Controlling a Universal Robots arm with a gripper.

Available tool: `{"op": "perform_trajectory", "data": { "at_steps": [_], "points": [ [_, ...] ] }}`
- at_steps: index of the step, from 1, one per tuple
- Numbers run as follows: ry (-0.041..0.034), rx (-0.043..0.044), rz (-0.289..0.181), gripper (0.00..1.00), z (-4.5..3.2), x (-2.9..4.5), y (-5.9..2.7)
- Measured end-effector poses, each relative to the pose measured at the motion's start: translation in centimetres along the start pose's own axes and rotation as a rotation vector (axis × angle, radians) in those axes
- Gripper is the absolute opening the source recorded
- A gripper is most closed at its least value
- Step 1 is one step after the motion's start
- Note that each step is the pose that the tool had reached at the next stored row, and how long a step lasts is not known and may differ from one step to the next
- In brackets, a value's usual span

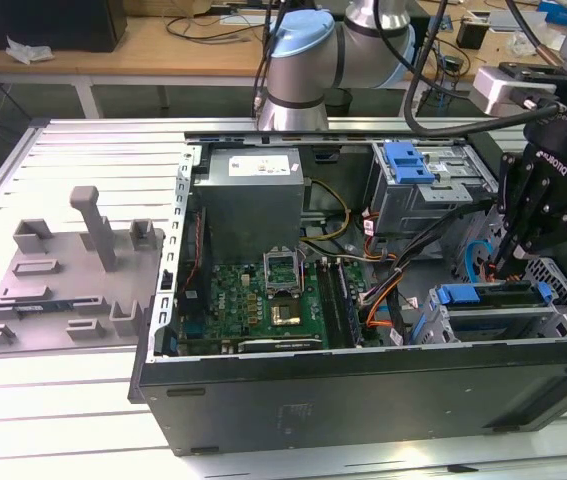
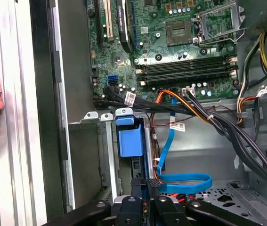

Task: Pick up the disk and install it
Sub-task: 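Insert the second disk wire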

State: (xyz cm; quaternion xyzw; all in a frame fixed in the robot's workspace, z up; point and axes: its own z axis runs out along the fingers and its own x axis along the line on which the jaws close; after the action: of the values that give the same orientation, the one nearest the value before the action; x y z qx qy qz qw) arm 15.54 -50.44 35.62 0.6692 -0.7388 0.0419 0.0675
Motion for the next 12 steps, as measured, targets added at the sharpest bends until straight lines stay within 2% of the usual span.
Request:
{"op": "perform_trajectory", "data": {
  "at_steps": [2,6,12],
  "points": [
    [-0.0006,0.0027,-0.006,0.16,0.03,0.14,0.11],
    [-0.002,0.0163,-0.047,0.16,0.08,0.44,0.21],
    [-0.0033,0.0272,-0.076,0.16,0.09,0.5,0.38]
  ]
}}
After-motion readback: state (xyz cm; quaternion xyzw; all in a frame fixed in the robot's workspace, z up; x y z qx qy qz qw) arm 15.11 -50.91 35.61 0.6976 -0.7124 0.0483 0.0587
